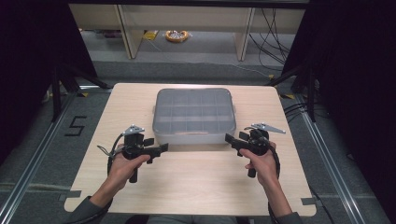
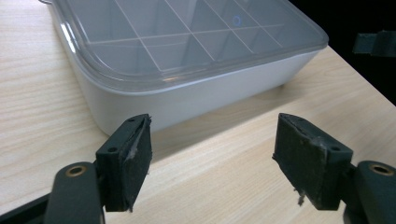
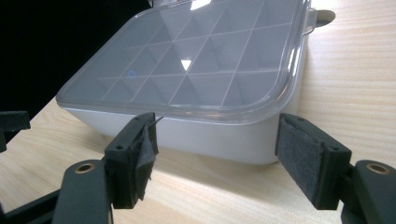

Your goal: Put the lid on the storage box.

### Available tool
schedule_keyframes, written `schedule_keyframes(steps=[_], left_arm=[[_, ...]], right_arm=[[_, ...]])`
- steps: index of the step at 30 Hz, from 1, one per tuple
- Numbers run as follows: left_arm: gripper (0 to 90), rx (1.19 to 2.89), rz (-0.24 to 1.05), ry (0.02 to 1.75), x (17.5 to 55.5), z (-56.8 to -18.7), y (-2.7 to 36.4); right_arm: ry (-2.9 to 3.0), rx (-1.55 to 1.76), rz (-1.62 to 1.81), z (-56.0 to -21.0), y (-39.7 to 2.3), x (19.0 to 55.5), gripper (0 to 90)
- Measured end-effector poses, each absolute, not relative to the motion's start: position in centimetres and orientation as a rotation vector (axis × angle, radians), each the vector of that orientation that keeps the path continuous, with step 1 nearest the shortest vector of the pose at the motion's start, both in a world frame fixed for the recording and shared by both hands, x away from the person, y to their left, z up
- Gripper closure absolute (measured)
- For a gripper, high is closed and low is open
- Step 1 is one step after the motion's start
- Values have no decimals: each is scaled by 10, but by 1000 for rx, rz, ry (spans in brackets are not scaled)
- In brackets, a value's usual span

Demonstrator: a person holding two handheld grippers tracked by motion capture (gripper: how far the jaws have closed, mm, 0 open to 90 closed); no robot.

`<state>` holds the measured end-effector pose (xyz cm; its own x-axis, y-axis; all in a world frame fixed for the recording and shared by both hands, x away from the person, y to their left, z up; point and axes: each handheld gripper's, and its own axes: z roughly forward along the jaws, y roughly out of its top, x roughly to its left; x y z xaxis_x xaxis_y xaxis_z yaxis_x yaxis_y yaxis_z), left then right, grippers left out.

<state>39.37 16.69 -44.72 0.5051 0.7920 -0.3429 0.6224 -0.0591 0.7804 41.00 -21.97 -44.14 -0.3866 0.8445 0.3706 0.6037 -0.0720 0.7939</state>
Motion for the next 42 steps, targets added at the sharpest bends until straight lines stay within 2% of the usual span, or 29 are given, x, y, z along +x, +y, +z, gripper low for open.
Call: schedule_keyframes(steps=[22,28,33,36,42], left_arm=[[264,1830,214,1115,368,-461,149],[221,1851,166,1081,357,-468,154],[165,1863,191,1051,348,-470,162],[152,1882,148,1035,343,-474,165],[152,1921,149,1009,336,-483,165]], right_arm=[[2035,1509,1412,-449,-211,389,296],[2059,1511,1397,-457,-210,383,292],[2085,1518,1377,-460,-210,378,289],[2102,1503,1367,-461,-210,373,281],[2097,1509,1405,-464,-208,364,226]])
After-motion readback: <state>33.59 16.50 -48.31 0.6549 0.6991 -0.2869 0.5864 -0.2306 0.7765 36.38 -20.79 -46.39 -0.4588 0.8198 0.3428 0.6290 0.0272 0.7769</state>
